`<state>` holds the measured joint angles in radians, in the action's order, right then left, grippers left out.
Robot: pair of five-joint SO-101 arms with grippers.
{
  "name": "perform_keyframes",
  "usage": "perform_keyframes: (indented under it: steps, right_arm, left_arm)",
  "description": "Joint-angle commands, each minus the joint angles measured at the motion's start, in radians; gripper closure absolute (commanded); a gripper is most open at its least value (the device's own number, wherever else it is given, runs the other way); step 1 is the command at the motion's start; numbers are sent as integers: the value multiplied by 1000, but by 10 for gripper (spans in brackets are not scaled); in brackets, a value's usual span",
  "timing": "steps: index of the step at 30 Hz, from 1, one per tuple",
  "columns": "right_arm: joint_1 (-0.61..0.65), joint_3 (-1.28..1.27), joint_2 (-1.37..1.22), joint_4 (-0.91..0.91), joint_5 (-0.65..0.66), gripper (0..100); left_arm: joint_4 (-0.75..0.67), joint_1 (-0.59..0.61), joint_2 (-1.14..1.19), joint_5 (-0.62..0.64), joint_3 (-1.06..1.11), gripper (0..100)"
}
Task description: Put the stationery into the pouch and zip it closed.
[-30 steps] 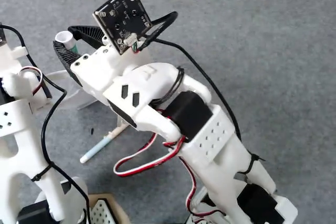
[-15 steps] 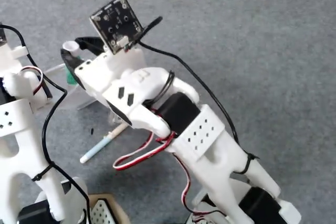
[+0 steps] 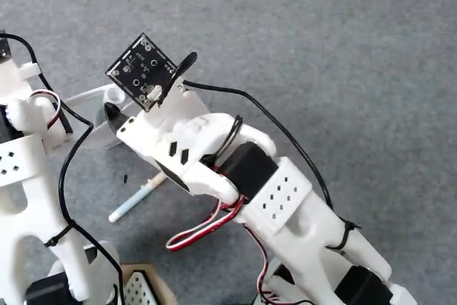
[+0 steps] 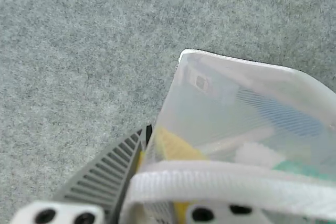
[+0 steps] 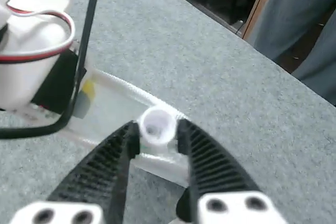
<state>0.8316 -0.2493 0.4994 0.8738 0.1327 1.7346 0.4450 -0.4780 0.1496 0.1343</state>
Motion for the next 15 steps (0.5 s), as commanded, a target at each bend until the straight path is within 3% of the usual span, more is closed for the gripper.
perform_keyframes:
  steps: [1,10,15]
  right_arm:
    - [-5,10,13,21,12,806]
    - [-21,231,13,199,14,804]
    - [-157,292,15,364,14,804]
  left_arm:
    - [0,21,12,5,-1,973]
    - [0,21,12,5,-1,973]
    - [0,25,11,5,-1,973]
